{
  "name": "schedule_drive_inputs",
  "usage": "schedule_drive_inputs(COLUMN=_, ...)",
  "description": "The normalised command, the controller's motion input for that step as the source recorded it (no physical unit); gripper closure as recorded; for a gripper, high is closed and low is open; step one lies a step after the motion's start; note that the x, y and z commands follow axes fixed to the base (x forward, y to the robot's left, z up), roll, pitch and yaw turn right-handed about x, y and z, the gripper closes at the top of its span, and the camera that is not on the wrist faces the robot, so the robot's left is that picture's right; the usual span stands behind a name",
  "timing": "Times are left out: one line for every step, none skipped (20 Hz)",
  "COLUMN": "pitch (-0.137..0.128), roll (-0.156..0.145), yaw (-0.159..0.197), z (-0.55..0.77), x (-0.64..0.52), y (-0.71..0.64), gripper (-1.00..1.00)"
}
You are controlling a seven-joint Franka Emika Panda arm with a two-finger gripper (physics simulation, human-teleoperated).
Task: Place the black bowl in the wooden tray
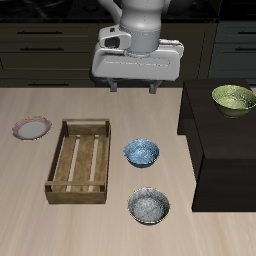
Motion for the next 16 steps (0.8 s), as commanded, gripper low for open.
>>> schedule_drive_inputs(pitch=-0.018, roll=-0.05, yaw=-0.002, z=0.07, x=0.18, y=-0.01, gripper=-1.0)
schedule_drive_inputs(pitch=0.008, roll=0.0, yaw=-0.025, z=0.05, x=0.23, y=0.01, gripper=-1.0)
schedule_drive_inputs(pitch=-0.018, roll=-0.008, yaw=-0.025, z=0.12, x=0.17, y=-0.06, gripper=-1.0)
schedule_drive_inputs(pitch=0.01, roll=-0.036, yaw=-0.009, z=0.09, x=0.32, y=-0.09, gripper=-1.0)
schedule_drive_inputs(pitch=-0.024, roll=-0.044, yaw=-0.019, z=0.13, x=0.28, y=-0.1, gripper=-1.0)
schedule_drive_inputs(pitch=0.006, roll=0.002, yaw=0.03, z=0.06, x=0.29, y=-0.02, gripper=-1.0)
schedule_drive_inputs(pitch=0.001, roll=-0.077, yaw=-0.027, z=0.11, x=0.27, y=-0.17, gripper=-1.0)
schedule_drive_inputs(pitch=-0.012, roll=-0.024, yaw=-0.02, z=0.13, x=0.28, y=-0.04, gripper=-1.0)
schedule_drive_inputs(pitch=-0.023, roll=0.001, yaw=0.044, z=0.15, x=0.24, y=-0.03, gripper=-1.0)
schedule_drive_inputs(pitch=-0.032, roll=-0.04, yaw=0.013, z=0.17, x=0.22, y=-0.03, gripper=-1.0)
schedule_drive_inputs(pitch=-0.027, roll=-0.024, yaw=-0.019, z=0.24, x=0.5, y=-0.05, gripper=-1.0)
schedule_drive_inputs(pitch=0.0, roll=0.046, yaw=-0.001, z=0.08, x=0.2, y=0.1, gripper=-1.0)
schedule_drive_inputs(pitch=-0.017, roll=-0.008, yaw=-0.011, z=0.05, x=0.08, y=0.01, gripper=-1.0)
schedule_drive_inputs(pitch=-0.034, roll=-0.013, yaw=0.01, z=0.06, x=0.24, y=0.12, gripper=-1.0)
schedule_drive_inputs(pitch=-0.004, roll=0.02, yaw=0.014, z=0.05, x=0.23, y=0.08, gripper=-1.0)
schedule_drive_inputs(pitch=0.0, roll=0.0, yaw=0.0, z=0.0, x=0.01, y=0.02, gripper=-1.0)
